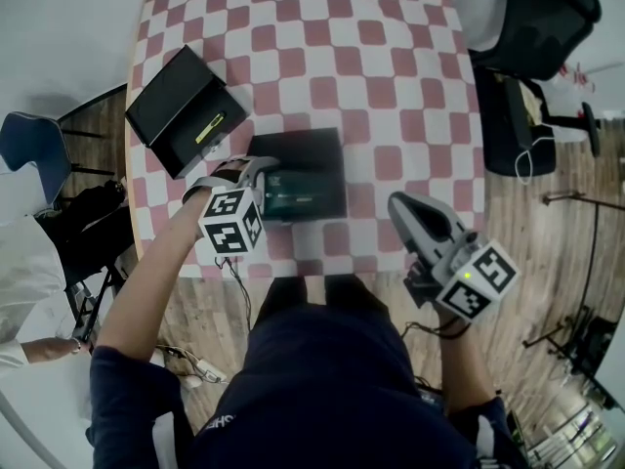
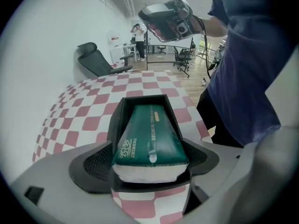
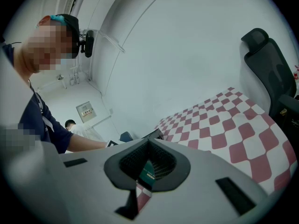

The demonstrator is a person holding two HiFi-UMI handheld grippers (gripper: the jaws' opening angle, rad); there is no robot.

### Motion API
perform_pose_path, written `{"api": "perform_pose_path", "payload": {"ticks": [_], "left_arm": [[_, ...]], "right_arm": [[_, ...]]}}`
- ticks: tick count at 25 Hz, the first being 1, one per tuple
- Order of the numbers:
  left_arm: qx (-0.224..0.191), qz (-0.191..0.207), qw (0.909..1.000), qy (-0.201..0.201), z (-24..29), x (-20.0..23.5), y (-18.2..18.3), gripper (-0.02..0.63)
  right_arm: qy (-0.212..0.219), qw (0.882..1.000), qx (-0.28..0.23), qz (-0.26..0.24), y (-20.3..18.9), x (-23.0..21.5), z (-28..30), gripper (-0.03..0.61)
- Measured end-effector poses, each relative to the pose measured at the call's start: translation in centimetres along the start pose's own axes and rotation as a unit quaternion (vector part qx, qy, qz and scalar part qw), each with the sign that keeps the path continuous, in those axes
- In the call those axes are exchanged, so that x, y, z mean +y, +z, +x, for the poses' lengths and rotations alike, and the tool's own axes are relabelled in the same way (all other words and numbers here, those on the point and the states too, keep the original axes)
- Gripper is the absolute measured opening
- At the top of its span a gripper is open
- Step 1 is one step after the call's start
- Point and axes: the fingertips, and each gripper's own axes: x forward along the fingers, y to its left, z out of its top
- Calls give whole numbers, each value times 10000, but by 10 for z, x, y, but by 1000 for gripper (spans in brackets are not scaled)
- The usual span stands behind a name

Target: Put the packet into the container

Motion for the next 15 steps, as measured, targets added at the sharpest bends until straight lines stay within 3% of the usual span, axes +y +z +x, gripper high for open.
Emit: {"api": "perform_pose_path", "payload": {"ticks": [7,10,12,15], "left_arm": [[-230,-110,9994,219,-23,2,10,462],[-601,-274,9962,562,-43,9,24,461],[-1055,-497,9894,865,-65,14,40,460],[-1786,-839,9716,1304,-106,19,64,459]], "right_arm": [[47,10000,10,-10,0,6,3,18],[70,10000,-13,-63,4,10,3,18],[80,9999,-34,-132,7,13,3,18],[90,9996,-83,-258,15,19,3,18]]}}
